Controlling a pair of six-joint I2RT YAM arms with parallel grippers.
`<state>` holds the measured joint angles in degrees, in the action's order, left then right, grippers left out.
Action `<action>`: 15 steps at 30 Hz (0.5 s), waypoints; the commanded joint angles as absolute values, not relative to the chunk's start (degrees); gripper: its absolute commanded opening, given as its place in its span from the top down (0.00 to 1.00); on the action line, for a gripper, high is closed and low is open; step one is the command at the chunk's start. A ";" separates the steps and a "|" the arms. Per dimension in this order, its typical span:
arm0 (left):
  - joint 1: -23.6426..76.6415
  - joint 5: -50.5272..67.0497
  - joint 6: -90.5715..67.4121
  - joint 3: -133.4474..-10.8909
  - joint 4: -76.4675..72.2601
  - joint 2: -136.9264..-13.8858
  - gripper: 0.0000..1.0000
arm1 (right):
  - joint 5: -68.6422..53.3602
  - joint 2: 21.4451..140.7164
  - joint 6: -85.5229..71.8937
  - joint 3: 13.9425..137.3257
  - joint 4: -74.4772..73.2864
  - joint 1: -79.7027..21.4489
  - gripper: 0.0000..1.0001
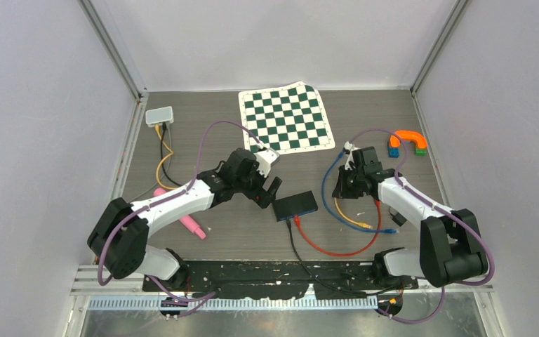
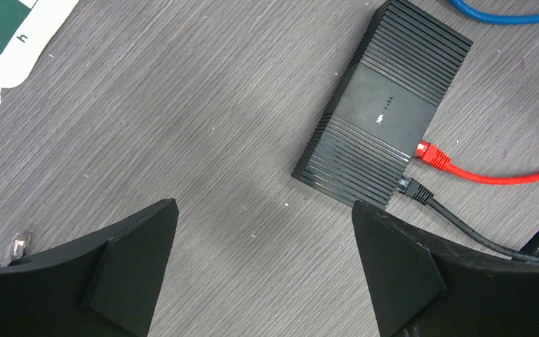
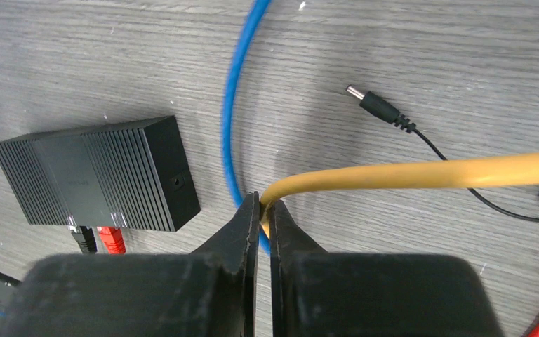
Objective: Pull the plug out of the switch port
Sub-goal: Pull the connector from the switch port.
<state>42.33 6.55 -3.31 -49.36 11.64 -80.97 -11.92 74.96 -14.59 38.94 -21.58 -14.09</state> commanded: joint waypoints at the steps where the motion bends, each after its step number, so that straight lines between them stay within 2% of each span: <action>1: 42.11 6.33 -1.99 -49.69 11.46 -80.05 0.00 | -10.21 72.96 -13.83 40.09 -22.64 -15.08 0.95; 8: 42.11 7.05 -1.37 -49.62 11.33 -79.98 0.01 | -11.17 73.31 -11.01 42.15 -24.71 -16.97 0.95; 11: 42.10 7.20 -1.21 -49.41 11.30 -80.01 0.00 | -7.72 76.93 -8.31 45.83 -29.13 -18.63 0.95; 13: 42.15 7.32 -1.14 -49.44 11.30 -79.98 0.00 | -3.91 79.05 -8.78 47.63 -31.83 -19.43 0.88; 15: 42.10 7.30 -0.94 -49.29 11.34 -79.85 0.01 | -1.09 78.66 -9.51 48.24 -33.00 -20.16 0.73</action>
<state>42.33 6.66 -2.24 -49.36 11.86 -80.97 -8.14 77.84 -10.57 44.75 -28.67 -18.85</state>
